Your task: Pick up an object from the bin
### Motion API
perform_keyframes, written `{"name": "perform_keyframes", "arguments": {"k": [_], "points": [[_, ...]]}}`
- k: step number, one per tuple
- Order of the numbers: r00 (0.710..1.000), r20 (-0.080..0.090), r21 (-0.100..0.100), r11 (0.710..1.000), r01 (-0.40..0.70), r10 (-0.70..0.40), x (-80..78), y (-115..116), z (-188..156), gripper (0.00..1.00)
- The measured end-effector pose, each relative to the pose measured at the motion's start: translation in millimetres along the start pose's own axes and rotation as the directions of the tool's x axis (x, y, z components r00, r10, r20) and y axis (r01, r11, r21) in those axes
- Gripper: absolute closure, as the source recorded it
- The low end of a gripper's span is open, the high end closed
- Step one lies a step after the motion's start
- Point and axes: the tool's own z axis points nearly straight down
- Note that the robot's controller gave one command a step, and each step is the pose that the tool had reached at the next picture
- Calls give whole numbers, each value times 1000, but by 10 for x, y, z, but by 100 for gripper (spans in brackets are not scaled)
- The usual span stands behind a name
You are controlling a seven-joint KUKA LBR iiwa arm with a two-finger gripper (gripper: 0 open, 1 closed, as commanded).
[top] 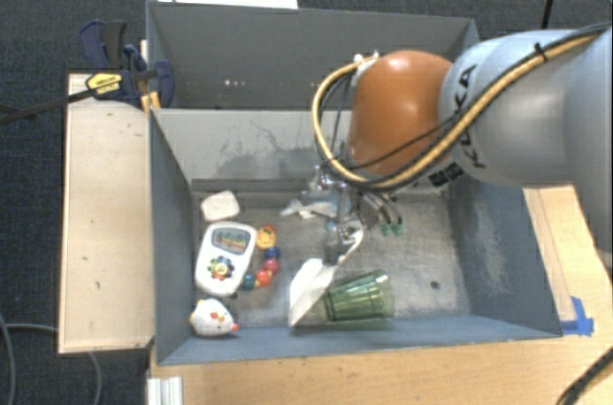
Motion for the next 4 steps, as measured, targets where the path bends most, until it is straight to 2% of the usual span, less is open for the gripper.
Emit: {"name": "perform_keyframes", "arguments": {"k": [1, 2, 3, 4], "points": [[933, -4, -2, 933, 360, -360, 248, 130, -50, 0], [947, -1, -1, 947, 320, -320, 318, 70, -66, 0], [857, 9, 3, 857, 515, -515, 297, 87, 442, 0], [877, 0, -2, 877, 480, -480, 367, 71, 677, 100]]}}
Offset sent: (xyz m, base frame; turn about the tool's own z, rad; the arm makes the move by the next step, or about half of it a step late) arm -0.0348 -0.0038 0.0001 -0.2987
